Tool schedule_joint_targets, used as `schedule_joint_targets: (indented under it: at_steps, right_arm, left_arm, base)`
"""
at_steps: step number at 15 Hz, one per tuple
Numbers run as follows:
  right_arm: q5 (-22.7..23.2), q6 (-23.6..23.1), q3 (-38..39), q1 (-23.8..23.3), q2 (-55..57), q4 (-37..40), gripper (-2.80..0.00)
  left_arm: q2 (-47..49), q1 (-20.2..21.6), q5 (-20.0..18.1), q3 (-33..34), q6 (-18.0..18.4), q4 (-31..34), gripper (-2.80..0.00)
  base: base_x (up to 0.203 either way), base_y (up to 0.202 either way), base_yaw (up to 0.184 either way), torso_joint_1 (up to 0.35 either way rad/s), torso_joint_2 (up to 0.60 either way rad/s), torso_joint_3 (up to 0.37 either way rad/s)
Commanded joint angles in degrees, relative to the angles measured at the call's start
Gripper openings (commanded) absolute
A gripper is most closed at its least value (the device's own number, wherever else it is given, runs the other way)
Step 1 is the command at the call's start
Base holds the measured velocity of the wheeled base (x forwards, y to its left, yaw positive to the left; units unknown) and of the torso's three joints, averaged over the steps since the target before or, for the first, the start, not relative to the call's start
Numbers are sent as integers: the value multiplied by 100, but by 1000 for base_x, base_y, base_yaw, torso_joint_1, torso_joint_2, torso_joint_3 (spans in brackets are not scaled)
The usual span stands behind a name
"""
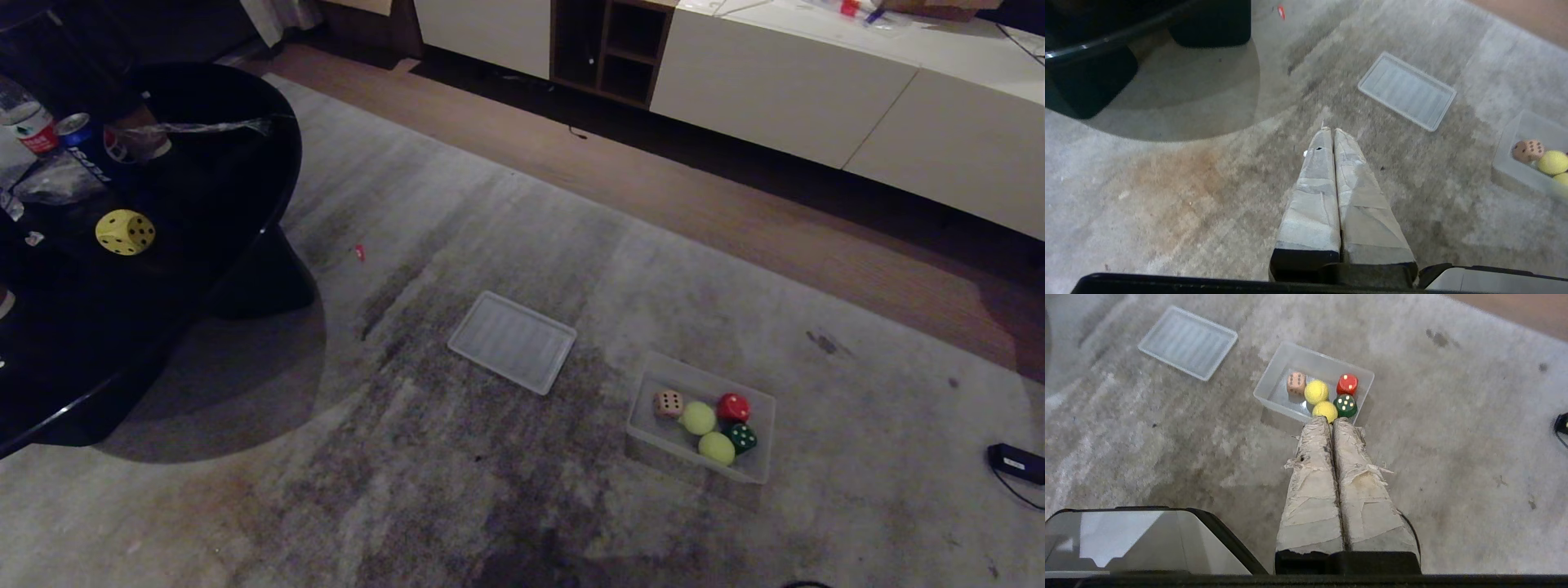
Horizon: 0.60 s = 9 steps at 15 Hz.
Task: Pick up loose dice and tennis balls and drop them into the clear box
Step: Pick up toys out of the box
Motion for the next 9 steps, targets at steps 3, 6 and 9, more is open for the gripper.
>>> schedule_joint_targets:
  at_steps: [3,6,9]
  right_arm:
    - [-1,3,1,2,7,9,-280]
    - [-1,12,1,2,7,3,-280]
    - [-1,12,1,2,7,1,-280]
  left_arm:
    - [9,0,5,9,-22,-1,-280]
    - [9,0,5,9,-22,-1,-280]
    - [9,0,5,9,-40,-1,-280]
  base:
    - [0,0,0,1,4,202]
    - [0,0,0,-1,1,201]
    - [0,0,0,5,4,203]
